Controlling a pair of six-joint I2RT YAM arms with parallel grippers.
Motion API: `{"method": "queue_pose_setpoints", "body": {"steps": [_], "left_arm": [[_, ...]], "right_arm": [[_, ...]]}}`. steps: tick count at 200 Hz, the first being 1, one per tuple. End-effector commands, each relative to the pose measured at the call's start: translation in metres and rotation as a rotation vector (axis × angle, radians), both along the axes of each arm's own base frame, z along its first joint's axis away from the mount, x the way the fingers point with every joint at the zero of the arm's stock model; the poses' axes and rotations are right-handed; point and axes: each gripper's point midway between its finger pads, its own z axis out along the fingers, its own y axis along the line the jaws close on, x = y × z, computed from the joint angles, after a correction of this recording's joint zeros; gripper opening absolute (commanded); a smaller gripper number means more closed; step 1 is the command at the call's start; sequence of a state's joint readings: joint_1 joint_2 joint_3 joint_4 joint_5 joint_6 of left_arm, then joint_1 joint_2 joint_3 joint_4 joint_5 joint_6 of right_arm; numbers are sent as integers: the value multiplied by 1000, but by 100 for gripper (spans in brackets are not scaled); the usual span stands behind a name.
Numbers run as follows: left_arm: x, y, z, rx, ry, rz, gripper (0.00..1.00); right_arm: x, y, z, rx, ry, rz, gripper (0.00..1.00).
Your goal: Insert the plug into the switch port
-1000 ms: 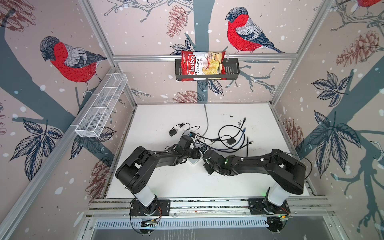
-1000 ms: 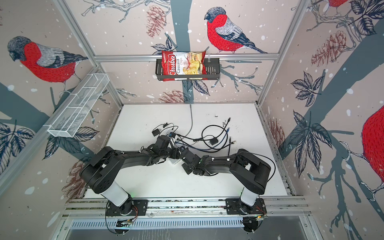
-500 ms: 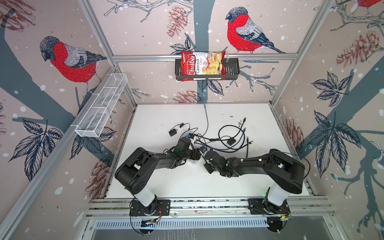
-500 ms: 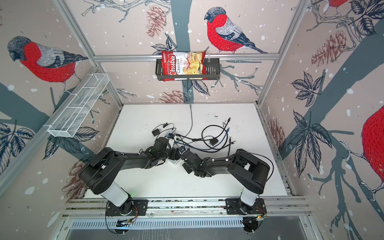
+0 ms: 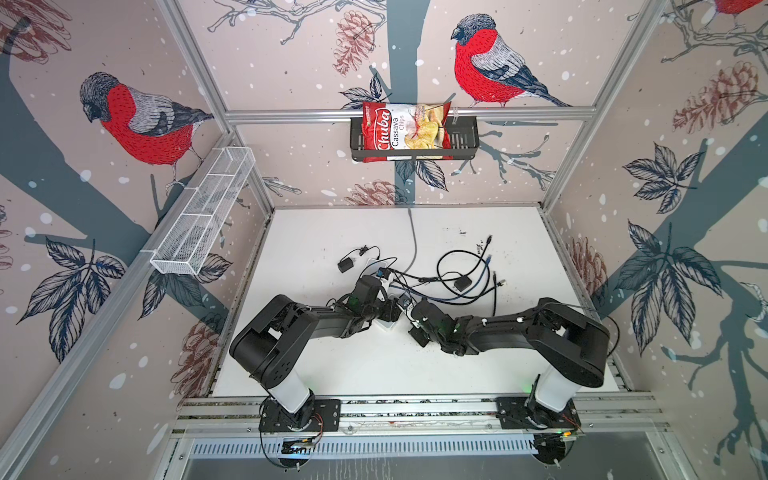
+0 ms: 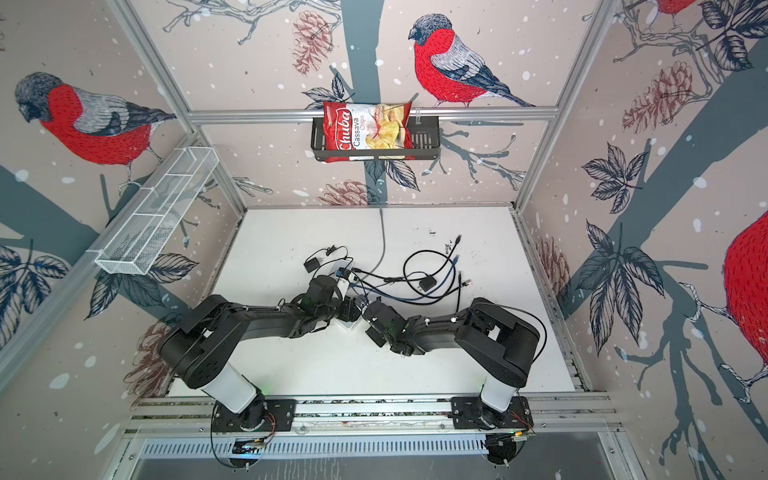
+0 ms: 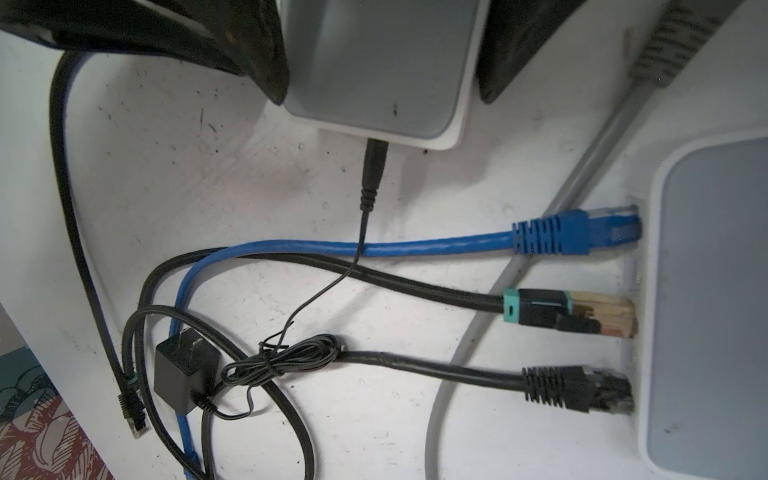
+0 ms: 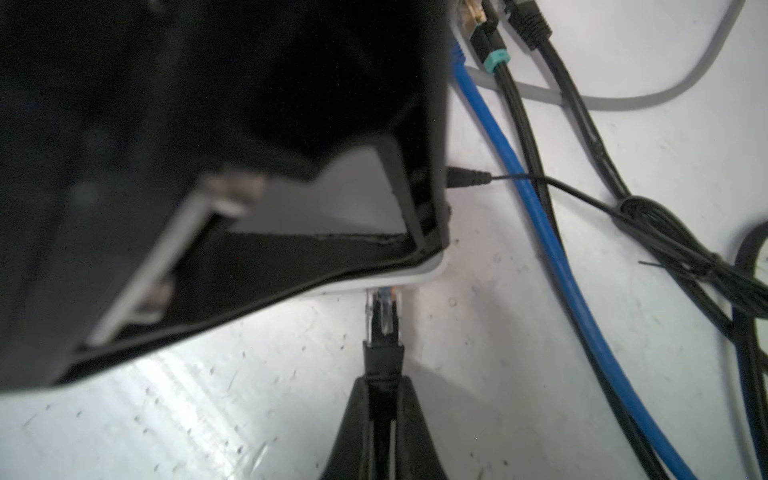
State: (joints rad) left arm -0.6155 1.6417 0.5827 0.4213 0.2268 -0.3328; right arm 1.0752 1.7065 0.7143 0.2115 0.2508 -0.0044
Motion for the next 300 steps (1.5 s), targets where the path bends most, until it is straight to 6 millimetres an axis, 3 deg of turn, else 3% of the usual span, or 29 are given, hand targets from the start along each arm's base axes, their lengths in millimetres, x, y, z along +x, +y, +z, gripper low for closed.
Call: {"method": "queue_pose_setpoints", "body": {"steps": [1, 43, 88, 145, 181, 212, 244, 300], "left_arm": [[-25, -12, -9, -16, 93, -97, 70], [-30, -20, -7, -10, 76, -134, 69], [-43, -31, -4, -44, 80, -203, 69], [-61, -45, -5, -72, 92, -298, 69], [-66, -56, 3, -137, 94, -336, 69], [-62, -52, 0, -111, 92, -301, 70], [-49, -43, 2, -61, 65, -231, 73], [-17, -27, 27, -21, -12, -121, 80]], "right_arm": [[0, 15, 13, 57, 3, 31, 4], [8, 37, 37, 162, -38, 39, 4], [16, 50, 50, 228, -106, 65, 3], [8, 70, 81, 368, -152, 175, 2], [10, 78, 89, 423, -161, 195, 2], [11, 76, 85, 403, -157, 188, 3], [14, 58, 64, 321, -134, 122, 3], [6, 25, 25, 182, -51, 30, 4]]}}
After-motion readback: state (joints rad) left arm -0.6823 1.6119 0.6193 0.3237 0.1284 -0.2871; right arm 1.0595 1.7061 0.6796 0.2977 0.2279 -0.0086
